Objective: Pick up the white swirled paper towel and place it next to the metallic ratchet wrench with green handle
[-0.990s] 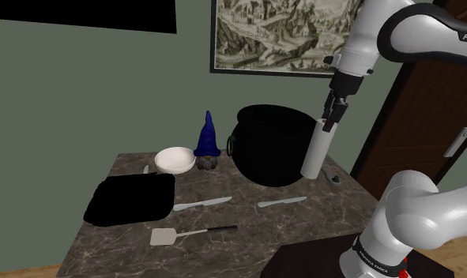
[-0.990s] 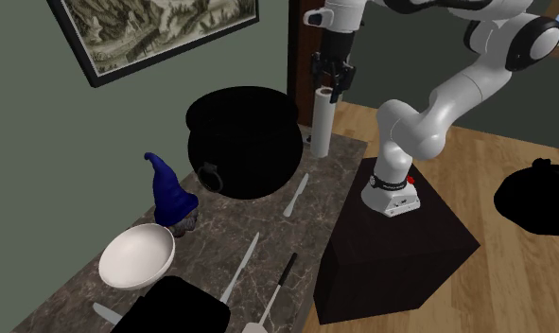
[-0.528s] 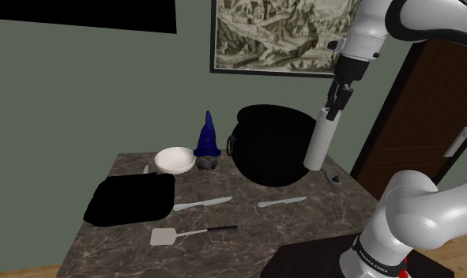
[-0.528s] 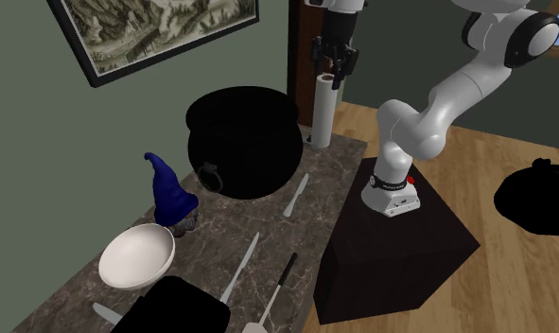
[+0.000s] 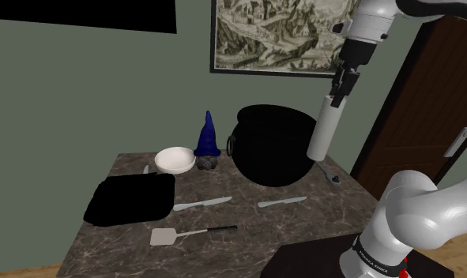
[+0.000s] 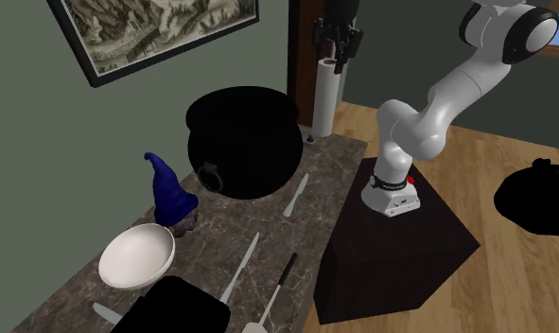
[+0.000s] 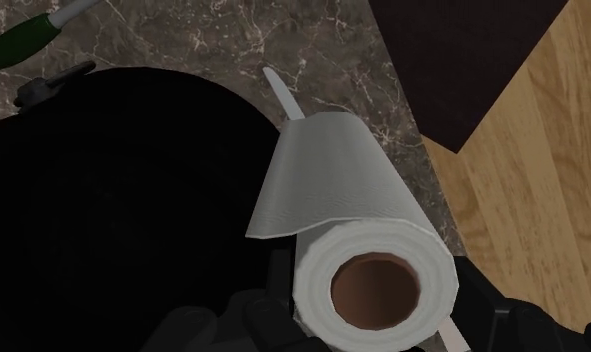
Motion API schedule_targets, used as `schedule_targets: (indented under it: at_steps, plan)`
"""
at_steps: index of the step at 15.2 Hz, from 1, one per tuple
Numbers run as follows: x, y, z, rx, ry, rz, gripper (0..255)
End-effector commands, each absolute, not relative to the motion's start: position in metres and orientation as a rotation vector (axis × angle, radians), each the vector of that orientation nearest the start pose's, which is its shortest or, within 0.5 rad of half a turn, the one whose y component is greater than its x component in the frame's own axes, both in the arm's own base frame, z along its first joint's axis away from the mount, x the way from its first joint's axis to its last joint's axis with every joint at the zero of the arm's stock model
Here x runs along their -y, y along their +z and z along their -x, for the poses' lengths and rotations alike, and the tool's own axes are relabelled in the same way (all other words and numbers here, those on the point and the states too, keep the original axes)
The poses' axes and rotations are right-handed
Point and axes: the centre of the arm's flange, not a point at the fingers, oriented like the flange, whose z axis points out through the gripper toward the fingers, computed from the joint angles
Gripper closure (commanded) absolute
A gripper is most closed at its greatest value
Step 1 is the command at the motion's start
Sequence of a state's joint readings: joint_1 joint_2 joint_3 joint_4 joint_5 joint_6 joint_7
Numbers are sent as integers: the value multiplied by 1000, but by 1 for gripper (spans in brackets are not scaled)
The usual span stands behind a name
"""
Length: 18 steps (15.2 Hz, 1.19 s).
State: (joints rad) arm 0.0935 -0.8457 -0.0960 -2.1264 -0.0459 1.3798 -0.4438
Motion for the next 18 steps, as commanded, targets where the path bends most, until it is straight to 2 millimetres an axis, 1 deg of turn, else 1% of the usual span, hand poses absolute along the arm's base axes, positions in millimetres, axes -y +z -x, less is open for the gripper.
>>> schedule_targets:
  at_steps: [1, 18]
  plan:
    - [23, 701, -262, 713, -156, 3049, 255]
    - [234, 637, -306, 713, -156, 3049, 255]
